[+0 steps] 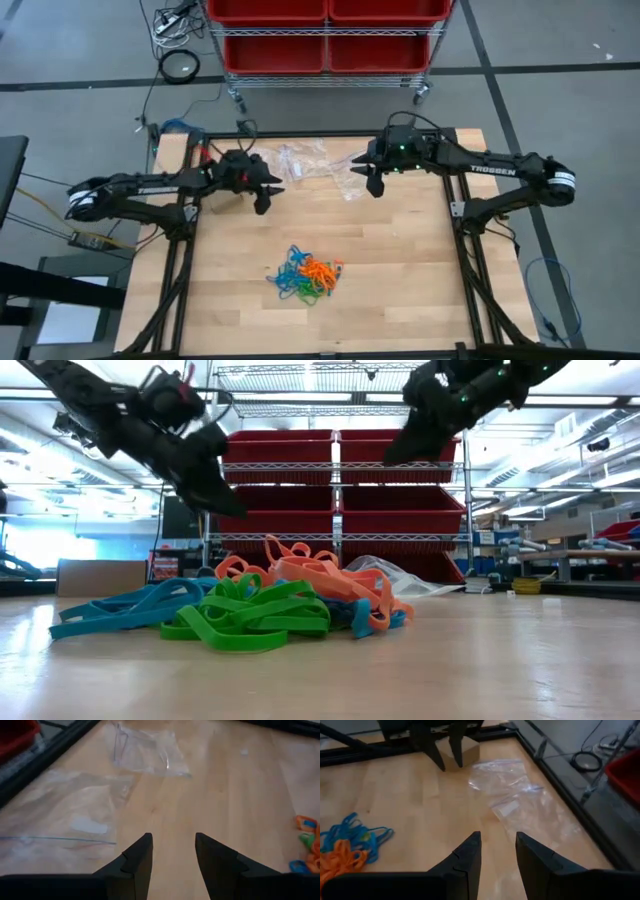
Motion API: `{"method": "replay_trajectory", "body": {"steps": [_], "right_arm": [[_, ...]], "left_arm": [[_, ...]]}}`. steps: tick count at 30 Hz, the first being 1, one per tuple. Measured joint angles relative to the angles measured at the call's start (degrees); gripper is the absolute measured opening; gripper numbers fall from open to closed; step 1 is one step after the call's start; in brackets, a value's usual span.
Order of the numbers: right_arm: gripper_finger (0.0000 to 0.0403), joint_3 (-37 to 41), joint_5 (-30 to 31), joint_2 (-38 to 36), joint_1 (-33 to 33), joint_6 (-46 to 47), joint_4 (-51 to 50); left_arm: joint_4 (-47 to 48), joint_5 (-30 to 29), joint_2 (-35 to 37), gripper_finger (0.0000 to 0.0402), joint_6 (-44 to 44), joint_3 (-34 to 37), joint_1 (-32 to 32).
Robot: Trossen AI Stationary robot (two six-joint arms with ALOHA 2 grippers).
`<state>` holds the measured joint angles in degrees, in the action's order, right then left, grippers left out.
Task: Sort rubber bands
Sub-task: Open the transparent zip bag
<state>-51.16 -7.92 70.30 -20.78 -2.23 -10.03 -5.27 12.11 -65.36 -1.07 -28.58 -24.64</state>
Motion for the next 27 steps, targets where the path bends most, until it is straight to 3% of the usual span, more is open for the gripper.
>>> {"method": "replay_trajectory", "body": {"steps": [8, 12, 16, 22, 27], "right_arm": [[0.0108, 0.0, -1.1, -2.1, 0.2, 2.3, -0.3], [0.0108, 0.0, -1.2, -2.9, 2.0, 4.5, -0.4], [0.0107, 0.0, -1.2, -2.9, 5.2, 7.4, 0.5], [0.0107, 0.0, -1.1, -3.3, 10.9, 11.2, 1.1], [0.0107, 0.0, -0.3, -5.0, 14.6, 12.7, 1.2]], "left_arm": [[-3.4, 1.5, -1.9, 0.0159, 0.4, -1.7, 0.1], [-11.2, -1.2, -3.8, 0.0159, 2.2, -1.8, 0.0], [-19.8, -0.5, -12.6, 0.0159, 2.1, -5.0, -1.0], [-19.7, 3.9, -28.9, 0.0159, 3.4, -15.8, -1.0], [-20.5, 3.9, -38.5, 0.0159, 3.6, -24.6, -1.9]]}}
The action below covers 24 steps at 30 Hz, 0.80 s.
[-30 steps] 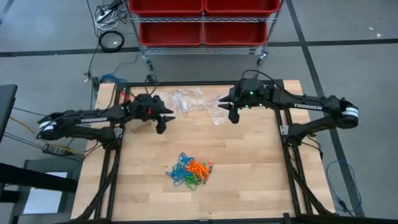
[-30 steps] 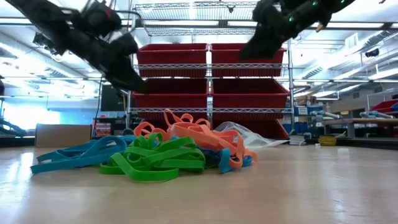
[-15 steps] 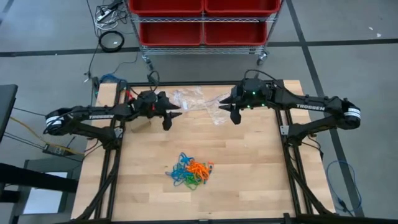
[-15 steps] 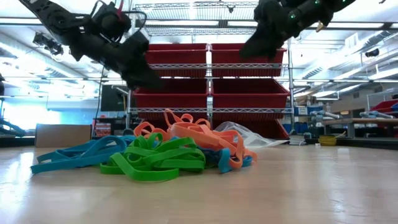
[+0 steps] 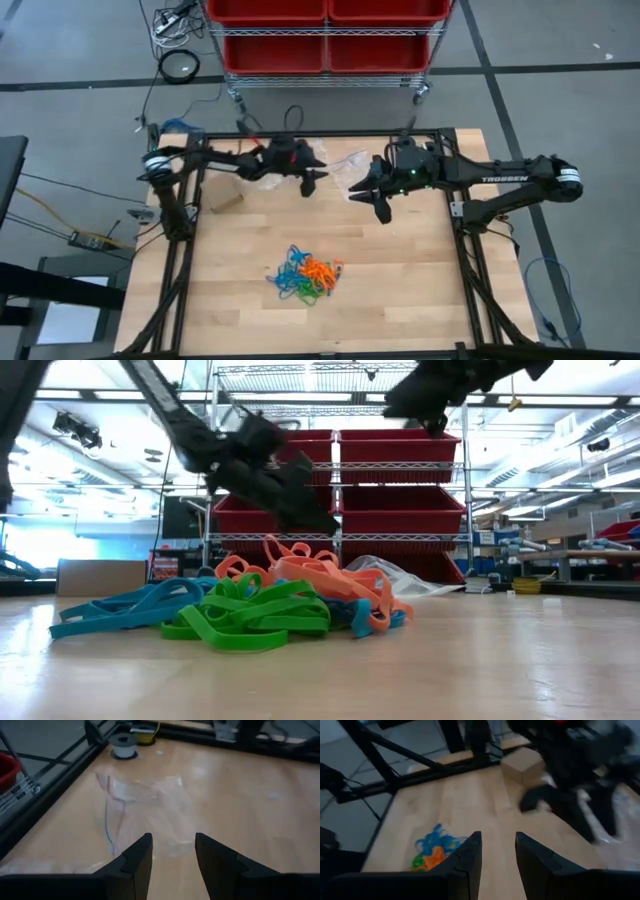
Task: Sort rubber bands
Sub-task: Open the transparent zip bag
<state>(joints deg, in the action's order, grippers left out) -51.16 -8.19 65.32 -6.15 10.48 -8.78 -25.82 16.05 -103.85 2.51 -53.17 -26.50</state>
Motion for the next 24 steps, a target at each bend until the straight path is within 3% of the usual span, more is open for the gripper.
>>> {"method": "replay_trajectory", "body": {"steps": [7, 11, 24], "right_arm": [[0.0107, 0.0, 3.1, -2.9, 3.2, 0.4, -0.5], [0.0107, 0.0, 4.1, -3.8, 4.3, 0.3, -1.5], [0.0107, 0.0, 4.3, -4.0, 4.7, -0.5, -1.6]], "left_arm": [[3.9, -1.6, -9.4, 0.0158, 1.3, -11.2, -1.8], [8.8, -2.8, -10.2, 0.0158, 3.5, -16.7, -2.3], [34.9, -2.4, -14.8, 0.0158, 8.1, -31.0, -2.5]]}}
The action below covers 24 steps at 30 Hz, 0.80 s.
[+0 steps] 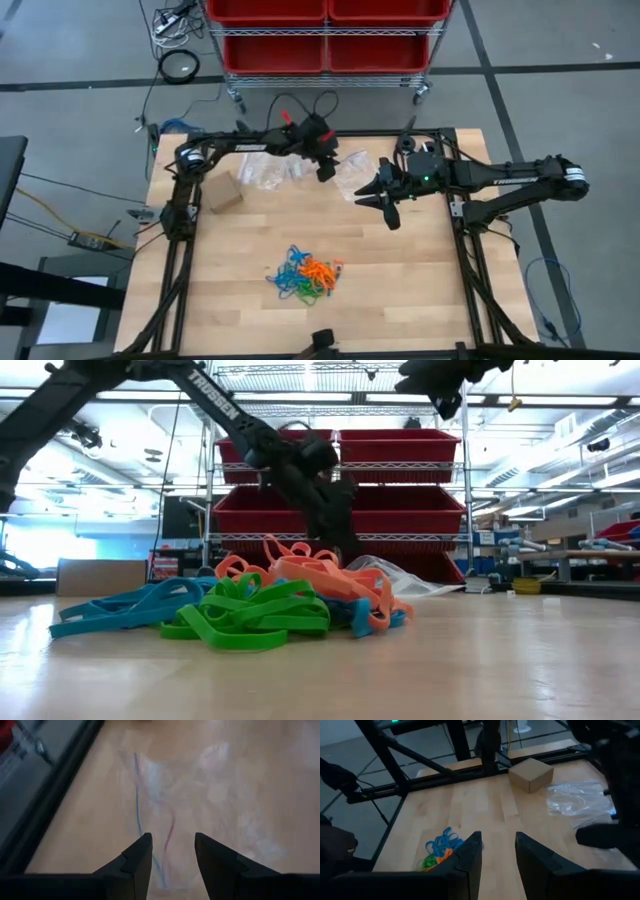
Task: Sort rubber bands
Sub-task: Open the transparent zip bag
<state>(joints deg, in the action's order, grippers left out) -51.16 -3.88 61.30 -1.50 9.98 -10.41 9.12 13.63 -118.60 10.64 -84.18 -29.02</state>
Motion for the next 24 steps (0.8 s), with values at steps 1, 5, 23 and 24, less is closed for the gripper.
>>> {"method": "replay_trajectory", "body": {"steps": [1, 5, 23, 24], "right_arm": [[0.0107, 0.0, 0.0, 0.0, 0.0, 0.0, 0.0], [0.0107, 0.0, 0.0, 0.0, 0.0, -0.1, 0.0], [0.0107, 0.0, -0.3, 0.0, 0.7, -0.4, 1.0], [0.0107, 0.0, -0.3, 0.0, 0.7, -0.5, 0.9]], "left_arm": [[1.5, 0.0, -0.4, 0.0158, 0.2, -1.1, 0.0], [7.1, 0.4, -1.7, 0.0158, 0.9, -7.0, 0.0], [28.7, -3.6, -12.5, 0.0158, 4.5, -26.1, 1.6], [28.9, -3.1, -12.6, 0.0158, 4.8, -26.1, 1.6]]}}
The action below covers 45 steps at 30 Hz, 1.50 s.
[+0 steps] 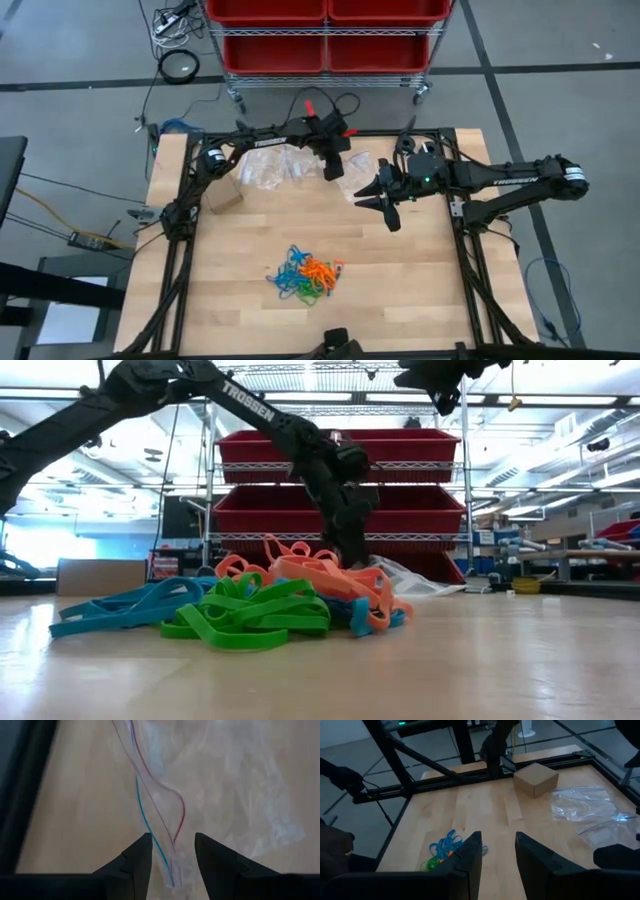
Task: Sort rubber bands
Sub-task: Open the transparent zip bag
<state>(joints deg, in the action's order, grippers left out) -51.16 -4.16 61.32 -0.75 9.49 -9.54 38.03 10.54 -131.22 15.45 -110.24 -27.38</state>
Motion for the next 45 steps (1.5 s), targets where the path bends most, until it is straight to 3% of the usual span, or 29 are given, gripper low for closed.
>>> {"method": "replay_trajectory", "body": {"steps": [11, 19, 26, 32, 38, 45], "right_arm": [[0.0107, 0.0, 0.0, 0.0, 0.0, 0.0, 0.5], [0.0107, 0.0, 0.0, 0.0, 0.0, 0.4, 0.6], [0.0107, 0.0, 0.0, 0.0, 0.0, 0.9, -0.1], [0.0105, 0.0, 1.2, 0.0, -0.1, 0.8, -6.1], [0.0105, 0.0, 1.6, -1.7, -0.1, 0.3, -8.3], [0.0105, 0.0, 1.9, -2.9, -0.2, -1.0, -7.8]], "left_arm": [[-1.0, -1.1, 0.2, 0.0112, 7.0, -0.4, 2.3], [-0.9, -2.8, 0.2, 0.001, 14.3, -0.4, 5.7], [6.3, -3.7, 1.5, 0.0003, 15.8, -0.3, 7.3], [17.2, -4.5, 7.6, 0.0002, 17.7, -0.3, 9.3], [21.9, -5.2, 16.1, 0.0001, 19.1, -0.4, 12.4], [27.4, -10.9, 23.3, 0.0001, 19.7, -0.3, 17.1]]}}
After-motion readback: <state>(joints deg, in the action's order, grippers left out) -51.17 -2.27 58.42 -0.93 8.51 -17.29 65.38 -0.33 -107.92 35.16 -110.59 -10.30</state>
